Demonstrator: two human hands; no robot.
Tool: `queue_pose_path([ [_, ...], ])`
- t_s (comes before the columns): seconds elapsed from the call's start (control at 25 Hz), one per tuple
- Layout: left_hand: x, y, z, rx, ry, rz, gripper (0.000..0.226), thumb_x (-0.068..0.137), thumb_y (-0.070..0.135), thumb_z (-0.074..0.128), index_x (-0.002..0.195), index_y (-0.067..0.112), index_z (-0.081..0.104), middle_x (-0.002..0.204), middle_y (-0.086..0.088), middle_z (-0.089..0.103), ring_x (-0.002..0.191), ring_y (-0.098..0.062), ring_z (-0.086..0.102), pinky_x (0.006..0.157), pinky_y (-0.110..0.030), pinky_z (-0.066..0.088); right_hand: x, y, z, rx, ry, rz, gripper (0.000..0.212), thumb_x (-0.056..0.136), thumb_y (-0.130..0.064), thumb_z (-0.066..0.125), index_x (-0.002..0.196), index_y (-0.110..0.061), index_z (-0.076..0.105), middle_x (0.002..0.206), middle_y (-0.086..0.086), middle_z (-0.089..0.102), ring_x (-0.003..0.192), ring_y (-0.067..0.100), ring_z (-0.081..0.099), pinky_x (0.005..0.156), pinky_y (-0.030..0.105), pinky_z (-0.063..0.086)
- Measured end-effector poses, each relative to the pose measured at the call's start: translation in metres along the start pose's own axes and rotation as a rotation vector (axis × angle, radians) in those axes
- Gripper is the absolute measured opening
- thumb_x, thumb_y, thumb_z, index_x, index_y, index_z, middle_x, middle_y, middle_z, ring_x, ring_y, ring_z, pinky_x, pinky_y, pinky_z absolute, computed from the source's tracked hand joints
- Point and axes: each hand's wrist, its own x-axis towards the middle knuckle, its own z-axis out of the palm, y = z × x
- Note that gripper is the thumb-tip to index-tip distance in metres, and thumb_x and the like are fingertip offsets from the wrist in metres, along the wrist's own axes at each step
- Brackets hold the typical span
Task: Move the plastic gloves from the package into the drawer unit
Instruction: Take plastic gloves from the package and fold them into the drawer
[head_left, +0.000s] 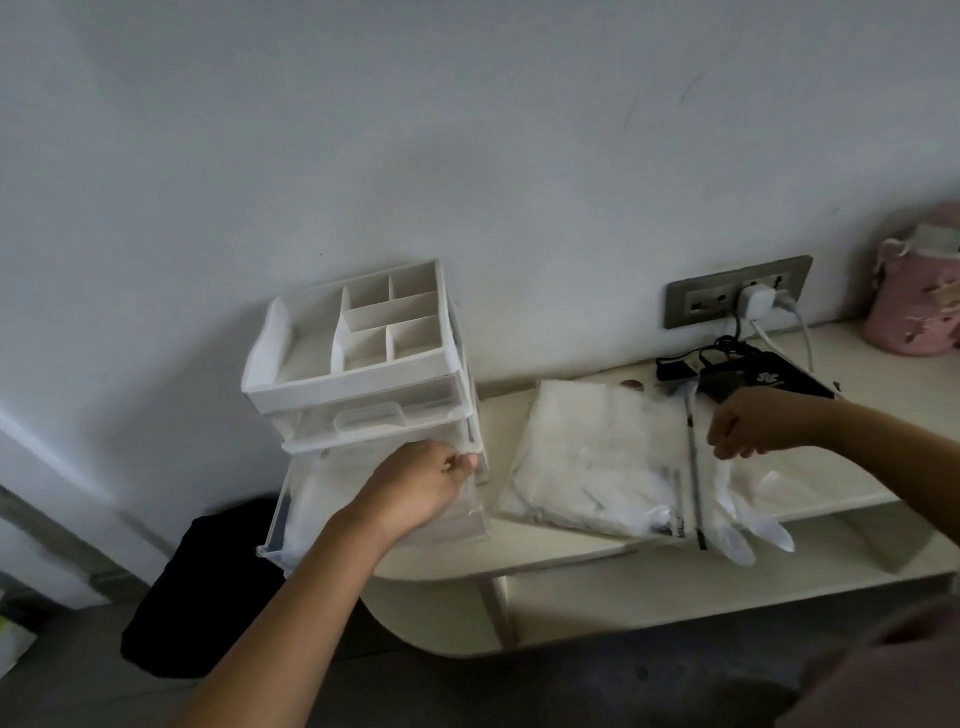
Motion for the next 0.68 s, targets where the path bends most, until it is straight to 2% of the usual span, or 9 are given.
queue_pose_path([
  [0.12,-0.005,0.033,-0.003,0.166,0.428,0.095,0.030,0.096,0.036,0.049,0.091,0.012,0.066,0.089,0.000,0.066,0.078,-0.014,0.058,0.069,-0.024,0.042,0.004,0.012,0.002,-0.056,0.005,0.064,0.029,0.083,-0.030,0.070,0.101,-0.007,0.066,0.085,0.005,0.065,0.069,0.012,0.055,0.056,0.015,0.043],
  [0.2,-0.004,0.061,0.004,0.079,0.534,0.221,0.027,0.094,0.036,0.053,0.085,0.013,0.065,0.085,0.002,0.064,0.076,-0.014,0.056,0.067,-0.023,0.038,0.002,0.014,0.002,-0.051,0.000,0.113,0.035,0.078,-0.039,0.073,0.088,-0.007,0.064,0.073,0.002,0.059,0.060,0.010,0.051,0.051,0.014,0.040],
  [0.28,0.006,0.085,0.023,-0.036,0.446,0.301,0.029,0.092,0.038,0.056,0.082,0.012,0.064,0.086,-0.001,0.066,0.079,-0.015,0.058,0.070,-0.024,0.039,0.001,0.016,0.006,-0.039,0.006,0.128,0.050,0.075,-0.043,0.075,0.104,-0.005,0.062,0.091,0.006,0.063,0.073,0.013,0.055,0.057,0.016,0.042],
  [0.36,0.021,0.101,0.055,-0.098,0.294,0.335,0.028,0.092,0.039,0.056,0.085,0.012,0.064,0.092,-0.001,0.066,0.084,-0.015,0.059,0.074,-0.024,0.041,0.003,0.016,0.015,-0.019,0.058,0.126,0.069,0.075,-0.047,0.073,0.126,-0.006,0.050,0.122,0.008,0.056,0.102,0.018,0.054,0.076,0.019,0.041],
  [0.4,0.030,0.106,0.072,-0.124,0.222,0.340,0.027,0.092,0.038,0.056,0.088,0.012,0.064,0.096,-0.002,0.066,0.089,-0.015,0.059,0.077,-0.024,0.042,0.005,0.016,0.020,0.007,0.079,0.118,0.076,0.075,-0.050,0.072,0.132,-0.007,0.045,0.131,0.008,0.051,0.113,0.020,0.051,0.083,0.021,0.039],
  [0.48,0.047,0.108,0.105,-0.156,0.080,0.335,0.027,0.092,0.036,0.056,0.103,0.013,0.063,0.112,-0.003,0.063,0.102,-0.017,0.058,0.086,-0.024,0.041,0.008,0.017,0.027,0.066,0.097,0.105,0.084,0.074,-0.057,0.068,0.135,-0.006,0.041,0.136,0.009,0.047,0.120,0.023,0.048,0.093,0.025,0.038],
  [0.56,0.064,0.103,0.136,-0.084,-0.030,0.321,0.040,0.095,0.038,0.052,0.127,0.014,0.053,0.135,-0.004,0.051,0.123,-0.020,0.047,0.103,-0.029,0.034,0.011,0.019,0.031,0.039,0.116,0.081,0.084,0.075,-0.059,0.066,0.134,-0.005,0.042,0.134,0.011,0.049,0.118,0.024,0.050,0.095,0.028,0.040],
  [0.64,0.077,0.097,0.160,0.072,-0.070,0.312,0.056,0.098,0.046,0.039,0.144,0.015,0.035,0.152,-0.007,0.031,0.142,-0.026,0.024,0.116,-0.040,0.015,0.013,0.021,0.034,-0.044,0.134,0.041,0.082,0.075,-0.057,0.068,0.133,-0.005,0.042,0.132,0.013,0.048,0.115,0.025,0.050,0.095,0.030,0.041],
  [0.68,0.079,0.094,0.167,0.105,-0.070,0.310,0.062,0.098,0.053,0.028,0.148,0.016,0.028,0.157,-0.007,0.021,0.146,-0.027,0.013,0.118,-0.043,0.005,0.014,0.021,0.035,-0.073,0.137,0.020,0.079,0.076,-0.053,0.070,0.133,-0.006,0.041,0.131,0.013,0.047,0.115,0.025,0.050,0.095,0.030,0.041],
])
